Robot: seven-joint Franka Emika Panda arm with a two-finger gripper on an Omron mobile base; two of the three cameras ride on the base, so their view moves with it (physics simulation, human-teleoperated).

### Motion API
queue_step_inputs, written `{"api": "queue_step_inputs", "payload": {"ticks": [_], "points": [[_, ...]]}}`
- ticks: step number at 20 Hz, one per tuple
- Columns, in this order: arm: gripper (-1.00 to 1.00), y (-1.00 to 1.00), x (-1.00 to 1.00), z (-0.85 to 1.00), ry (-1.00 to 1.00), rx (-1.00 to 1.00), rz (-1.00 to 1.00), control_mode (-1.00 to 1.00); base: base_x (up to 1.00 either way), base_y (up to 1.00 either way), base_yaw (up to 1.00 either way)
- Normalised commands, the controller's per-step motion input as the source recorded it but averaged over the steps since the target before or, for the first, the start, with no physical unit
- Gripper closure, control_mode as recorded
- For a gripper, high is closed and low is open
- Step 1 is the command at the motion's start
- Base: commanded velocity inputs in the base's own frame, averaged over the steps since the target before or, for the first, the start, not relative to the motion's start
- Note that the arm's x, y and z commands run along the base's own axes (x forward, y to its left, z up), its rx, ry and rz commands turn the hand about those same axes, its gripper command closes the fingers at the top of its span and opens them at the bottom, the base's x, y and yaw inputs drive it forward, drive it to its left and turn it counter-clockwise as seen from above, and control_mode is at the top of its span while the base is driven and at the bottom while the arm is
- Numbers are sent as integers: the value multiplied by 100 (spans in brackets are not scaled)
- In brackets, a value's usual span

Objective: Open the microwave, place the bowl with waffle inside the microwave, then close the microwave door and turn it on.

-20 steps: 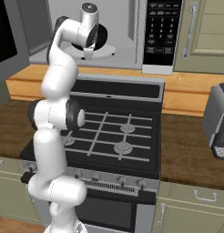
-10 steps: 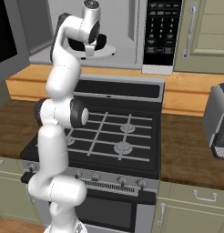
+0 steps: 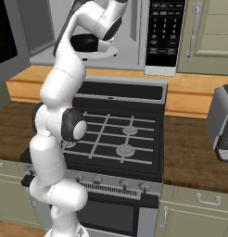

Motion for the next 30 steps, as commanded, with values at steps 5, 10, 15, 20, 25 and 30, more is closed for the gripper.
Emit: {"api": "queue_step_inputs", "payload": {"ticks": [5,10,15,20,25,30], "points": [[-100,-9,-100,-26,-42,-4,0,-100,0,0,0],[-100,0,-100,-35,-46,-9,0,-100,0,0,0],[-100,4,-100,-38,-47,-15,0,-100,0,0,0],[-100,16,-100,-43,-37,-24,0,-100,0,0,0],[-100,12,-100,-17,-7,-38,0,-100,0,0,0],[-100,16,-93,-16,11,-44,-1,-100,0,0,0]]}}
